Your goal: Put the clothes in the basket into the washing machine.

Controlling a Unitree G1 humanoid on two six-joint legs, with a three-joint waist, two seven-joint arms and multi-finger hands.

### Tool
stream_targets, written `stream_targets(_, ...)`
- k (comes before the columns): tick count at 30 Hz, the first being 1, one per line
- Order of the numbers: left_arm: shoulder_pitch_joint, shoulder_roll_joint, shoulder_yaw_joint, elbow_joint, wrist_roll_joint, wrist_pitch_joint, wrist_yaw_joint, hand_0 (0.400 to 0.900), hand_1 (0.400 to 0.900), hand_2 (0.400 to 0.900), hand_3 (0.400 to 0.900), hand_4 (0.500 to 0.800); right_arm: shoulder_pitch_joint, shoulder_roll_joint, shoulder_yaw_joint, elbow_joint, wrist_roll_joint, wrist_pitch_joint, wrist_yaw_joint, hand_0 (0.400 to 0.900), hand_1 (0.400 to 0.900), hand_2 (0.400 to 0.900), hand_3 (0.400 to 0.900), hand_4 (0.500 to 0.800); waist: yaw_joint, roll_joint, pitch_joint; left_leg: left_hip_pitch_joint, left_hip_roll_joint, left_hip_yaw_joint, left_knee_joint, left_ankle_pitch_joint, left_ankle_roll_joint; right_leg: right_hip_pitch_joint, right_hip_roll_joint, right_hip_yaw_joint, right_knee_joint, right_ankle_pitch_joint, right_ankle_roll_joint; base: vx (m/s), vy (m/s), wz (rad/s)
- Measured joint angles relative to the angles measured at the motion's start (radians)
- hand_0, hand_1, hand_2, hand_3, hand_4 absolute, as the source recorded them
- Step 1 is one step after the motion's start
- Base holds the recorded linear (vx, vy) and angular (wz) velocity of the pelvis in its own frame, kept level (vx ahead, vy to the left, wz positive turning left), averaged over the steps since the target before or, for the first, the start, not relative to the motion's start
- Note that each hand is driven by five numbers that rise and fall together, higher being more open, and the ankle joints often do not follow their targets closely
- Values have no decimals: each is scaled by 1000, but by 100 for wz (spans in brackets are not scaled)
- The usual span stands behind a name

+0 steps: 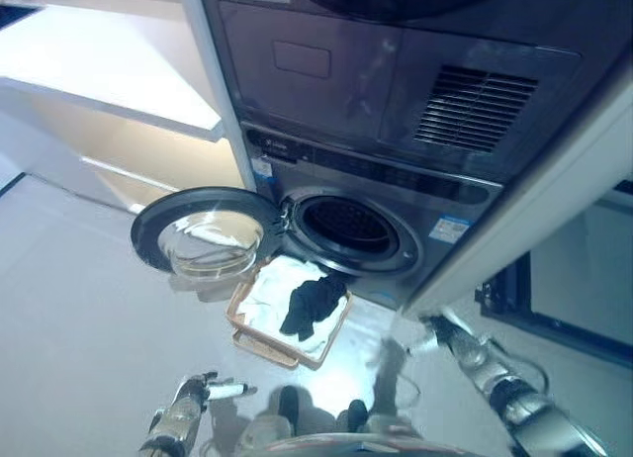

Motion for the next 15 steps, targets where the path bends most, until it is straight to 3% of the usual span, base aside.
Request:
stream_targets(2, -78, 7, 19, 54, -11, -13, 6, 900, 900, 900, 900, 800, -118, 11, 40, 56, 1, 7, 5, 900, 900, 900, 900, 800, -9, -4, 21, -39, -6, -57, 14, 5, 1, 20, -20, 3, -177, 2, -7, 113, -51, 35)
stream_targets(3, -143, -29, -34, 72, -8, 20, 51, 900, 900, 900, 900, 800, -146, 35, 49, 82, 1, 15, -7, 900, 900, 900, 900, 800, -4, -13, 33, -41, -8, -69, 0, 10, 5, 6, -44, -1, -188, -6, -11, 97, -44, 36)
stream_targets(4, -176, -29, 3, 142, -14, 5, 68, 900, 900, 900, 900, 800, -174, 30, 64, 91, 2, 24, -14, 900, 900, 900, 900, 800, 13, 5, 42, -70, -3, -81, 0, 16, 24, -1, -54, -6, -246, -6, -12, 18, -68, 44)
stream_targets(5, -178, -1, 18, 136, -30, -28, 32, 900, 900, 900, 900, 800, -202, 32, 93, 58, 4, 15, 2, 900, 900, 900, 900, 800, 25, -22, 60, -98, 7, -82, 0, 15, 21, -28, -48, -14, -292, 4, -5, -103, -102, 42)
stream_targets(6, -170, 24, 27, 133, -32, -27, 37, 900, 900, 900, 900, 800, -215, 44, 99, 35, 4, 9, 5, 900, 900, 900, 900, 800, 34, -41, 85, -104, 7, -85, 0, 21, 10, -25, -55, -18, -306, 4, -1, -98, -102, 41)
stream_targets(7, -140, 56, 56, 122, -33, -25, 44, 900, 900, 900, 900, 800, -207, 51, 127, 6, 4, 5, 11, 900, 900, 900, 900, 800, 38, -93, 89, -123, -15, -80, -4, 35, -16, -6, -91, -11, -323, 9, 15, -180, -140, 69)
stream_targets(8, -133, 65, 70, 116, -35, -33, 51, 900, 900, 900, 900, 800, -224, 49, 145, 3, 3, 2, 14, 900, 900, 900, 900, 800, 34, -104, 100, -147, -17, -66, 22, 39, -54, -38, -93, -12, -313, 65, 34, -95, -143, 51)
stream_targets(9, -116, 62, 75, 125, -37, -30, 56, 900, 900, 900, 900, 800, -255, 69, 139, 101, 3, -25, 7, 900, 900, 900, 900, 800, 38, -100, 116, -192, -1, -34, 86, 11, -65, -50, -85, -24, -296, 83, 33, -129, -177, 63)
stream_targets(10, -125, 43, 99, 169, -41, -28, 53, 900, 900, 900, 900, 800, -283, 78, 146, 187, 3, -40, -5, 900, 900, 900, 900, 800, 54, -87, 126, -206, 15, -22, 101, 3, -109, -53, -75, -41, -297, 113, 12, -92, -115, 26)
stream_targets(12, -88, 28, 103, 145, -51, -30, 55, 900, 900, 900, 900, 800, -278, 31, 168, 188, -1, -14, 7, 900, 900, 900, 900, 800, 96, -88, 148, -235, 38, -10, 82, 7, -114, -76, -55, -62, -312, 124, -1, -71, -97, 17)
stream_targets(15, -83, 6, 125, 145, -54, -22, 52, 900, 900, 900, 900, 800, -357, -19, 209, 188, -6, -12, -15, 900, 900, 900, 900, 800, 98, -108, 264, -246, 62, -4, 77, 12, -131, -78, -43, -77, -318, 137, -14, -40, -64, 19)
